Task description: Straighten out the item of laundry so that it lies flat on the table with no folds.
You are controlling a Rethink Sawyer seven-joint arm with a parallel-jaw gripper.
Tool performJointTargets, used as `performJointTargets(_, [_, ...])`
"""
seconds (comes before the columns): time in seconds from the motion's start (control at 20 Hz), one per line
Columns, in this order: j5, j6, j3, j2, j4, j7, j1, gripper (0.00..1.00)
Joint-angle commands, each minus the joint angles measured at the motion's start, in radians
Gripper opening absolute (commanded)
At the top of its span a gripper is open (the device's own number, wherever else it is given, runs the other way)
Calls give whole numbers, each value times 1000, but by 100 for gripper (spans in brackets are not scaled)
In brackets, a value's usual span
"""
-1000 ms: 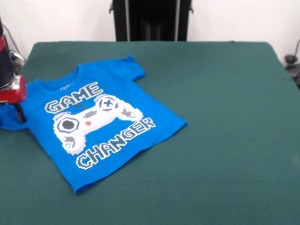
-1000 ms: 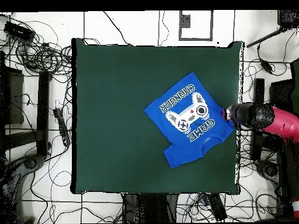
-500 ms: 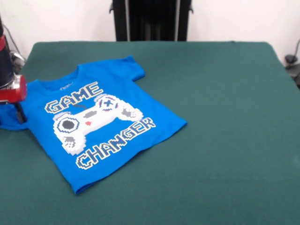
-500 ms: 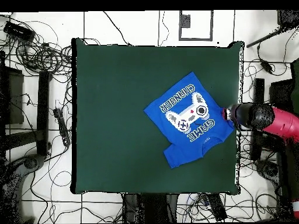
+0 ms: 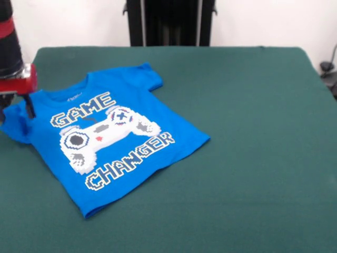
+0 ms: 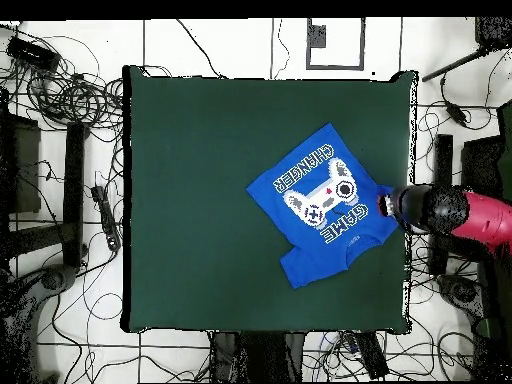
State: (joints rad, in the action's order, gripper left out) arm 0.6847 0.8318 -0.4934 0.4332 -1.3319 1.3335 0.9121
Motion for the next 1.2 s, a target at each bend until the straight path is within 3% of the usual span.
performJointTargets(0.05, [-48, -77, 21, 118, -280, 155, -92, 100])
performJointTargets(0.6, [-89, -130, 71, 166, -355, 211, -136, 100])
performJointTargets(1.2, [-124, -222, 124, 136, -392, 232, -186, 100])
